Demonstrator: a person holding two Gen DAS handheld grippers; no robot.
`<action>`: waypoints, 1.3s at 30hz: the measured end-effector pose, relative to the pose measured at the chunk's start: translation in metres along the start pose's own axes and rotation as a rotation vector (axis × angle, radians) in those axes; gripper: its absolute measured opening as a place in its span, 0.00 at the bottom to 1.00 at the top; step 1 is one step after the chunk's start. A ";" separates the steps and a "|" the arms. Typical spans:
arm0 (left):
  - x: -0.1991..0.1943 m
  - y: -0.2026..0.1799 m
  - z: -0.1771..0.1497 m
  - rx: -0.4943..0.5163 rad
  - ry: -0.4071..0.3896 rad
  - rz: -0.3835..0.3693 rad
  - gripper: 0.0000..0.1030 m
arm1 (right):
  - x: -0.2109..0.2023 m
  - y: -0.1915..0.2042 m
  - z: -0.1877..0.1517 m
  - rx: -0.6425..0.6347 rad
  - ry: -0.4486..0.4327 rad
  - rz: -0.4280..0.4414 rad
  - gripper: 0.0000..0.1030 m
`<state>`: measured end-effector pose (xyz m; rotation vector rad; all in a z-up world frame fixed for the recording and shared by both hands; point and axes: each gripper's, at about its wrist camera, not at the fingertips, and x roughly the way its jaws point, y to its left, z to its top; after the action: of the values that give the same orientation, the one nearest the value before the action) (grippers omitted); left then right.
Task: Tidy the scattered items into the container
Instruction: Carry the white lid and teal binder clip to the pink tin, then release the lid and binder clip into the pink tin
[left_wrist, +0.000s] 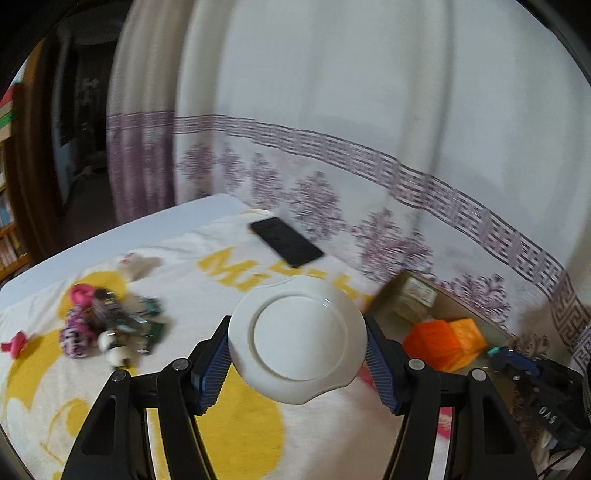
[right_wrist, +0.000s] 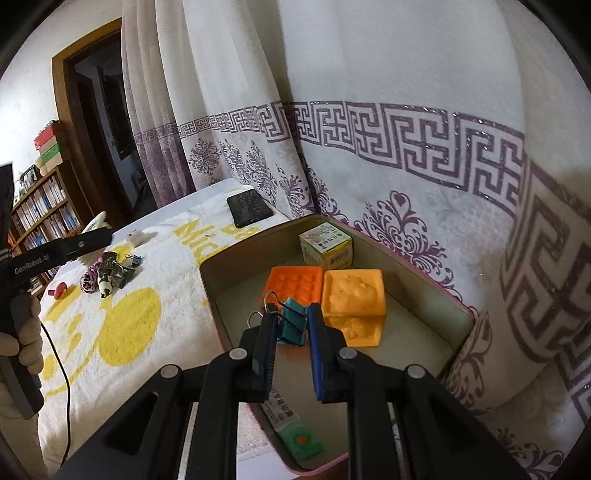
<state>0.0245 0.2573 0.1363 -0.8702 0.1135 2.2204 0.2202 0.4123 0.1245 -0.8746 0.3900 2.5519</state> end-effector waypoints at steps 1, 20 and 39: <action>0.003 -0.006 0.001 0.007 0.004 -0.009 0.66 | 0.000 -0.001 -0.001 -0.003 -0.002 -0.005 0.17; 0.063 -0.074 0.012 0.089 0.085 -0.090 0.66 | 0.012 -0.018 -0.008 -0.031 -0.001 -0.028 0.17; 0.078 -0.075 0.011 0.075 0.115 -0.120 0.78 | 0.018 -0.017 -0.005 -0.018 0.011 -0.029 0.18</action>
<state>0.0298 0.3621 0.1095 -0.9393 0.1924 2.0416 0.2178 0.4308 0.1070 -0.8945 0.3559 2.5282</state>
